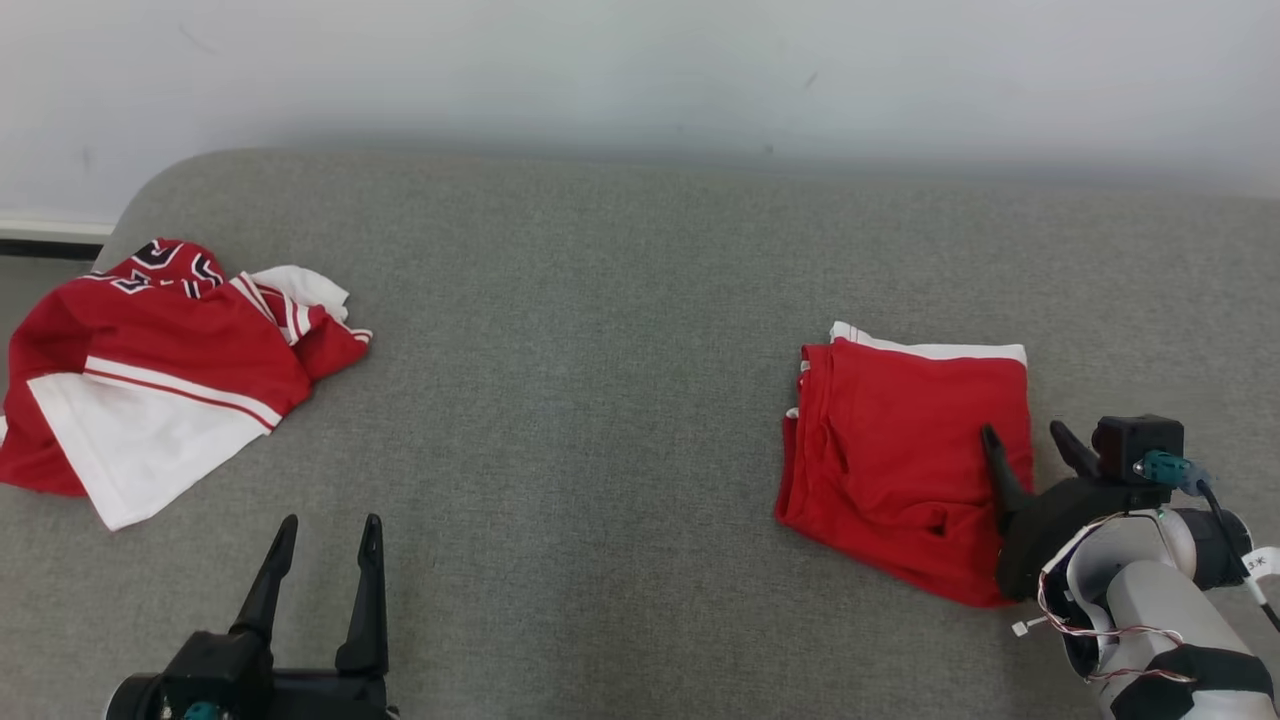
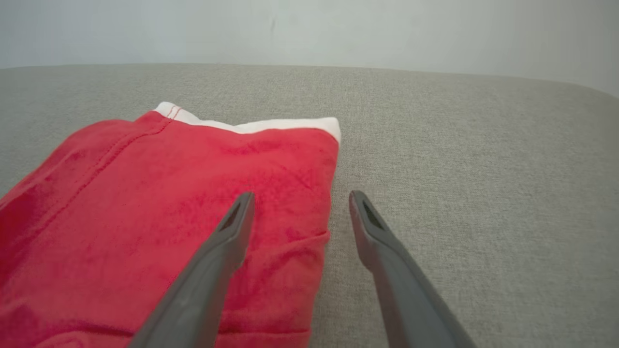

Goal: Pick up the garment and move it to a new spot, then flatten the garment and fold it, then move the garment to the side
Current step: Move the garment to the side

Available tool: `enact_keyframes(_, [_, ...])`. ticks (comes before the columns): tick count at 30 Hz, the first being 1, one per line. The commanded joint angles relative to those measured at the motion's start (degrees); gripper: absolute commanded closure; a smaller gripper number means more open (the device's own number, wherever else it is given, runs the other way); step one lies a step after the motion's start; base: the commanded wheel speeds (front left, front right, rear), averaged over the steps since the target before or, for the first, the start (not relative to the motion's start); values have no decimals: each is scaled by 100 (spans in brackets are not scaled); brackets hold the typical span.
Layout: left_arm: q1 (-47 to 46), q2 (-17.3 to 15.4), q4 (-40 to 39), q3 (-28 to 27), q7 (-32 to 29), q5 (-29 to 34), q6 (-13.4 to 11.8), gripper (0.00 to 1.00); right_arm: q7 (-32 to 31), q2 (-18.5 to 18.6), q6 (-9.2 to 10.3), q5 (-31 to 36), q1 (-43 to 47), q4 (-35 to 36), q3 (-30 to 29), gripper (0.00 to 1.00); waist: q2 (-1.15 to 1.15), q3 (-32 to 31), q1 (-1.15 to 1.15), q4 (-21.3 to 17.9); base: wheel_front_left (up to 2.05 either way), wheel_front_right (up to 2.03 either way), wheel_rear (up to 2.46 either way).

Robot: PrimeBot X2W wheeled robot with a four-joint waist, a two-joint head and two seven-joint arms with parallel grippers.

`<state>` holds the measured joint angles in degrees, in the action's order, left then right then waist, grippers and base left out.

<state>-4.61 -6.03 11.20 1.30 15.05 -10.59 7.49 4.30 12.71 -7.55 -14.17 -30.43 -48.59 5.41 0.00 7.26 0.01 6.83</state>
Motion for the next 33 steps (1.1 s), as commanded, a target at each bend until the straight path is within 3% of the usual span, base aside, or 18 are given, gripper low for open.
enact_keyframes(1, [-77, -8, -1, 6, 18, -27, -8, 0, -23, -26, 14, -44, -65, -93, 3, 0, 0, 86, -1, 58, 0, 0, 0])
enact_keyframes(10, [-207, -70, -1, 42, 18, -77, -6, 0, -75, -283, 14, -158, -318, -1088, 111, 0, 0, 262, -1, 59, 0, 0, 0])
enact_keyframes(12, [-226, -85, 3, 36, 18, -74, -6, 0, -12, -313, 14, -216, -421, -1202, 227, 100, 0, 306, -1, 21, 0, 0, 0])
enact_keyframes(22, [-447, -152, -173, 48, 18, -164, -6, 0, -42, 176, 14, -98, -1345, -1034, 1009, 100, 0, 817, -1, -230, 0, 0, 0])
enact_keyframes(33, [-936, -372, -477, 202, 18, -225, -8, 0, -576, 1339, 14, -289, -2292, -436, 2102, 100, 0, 1746, -1, -667, 0, 0, 0])
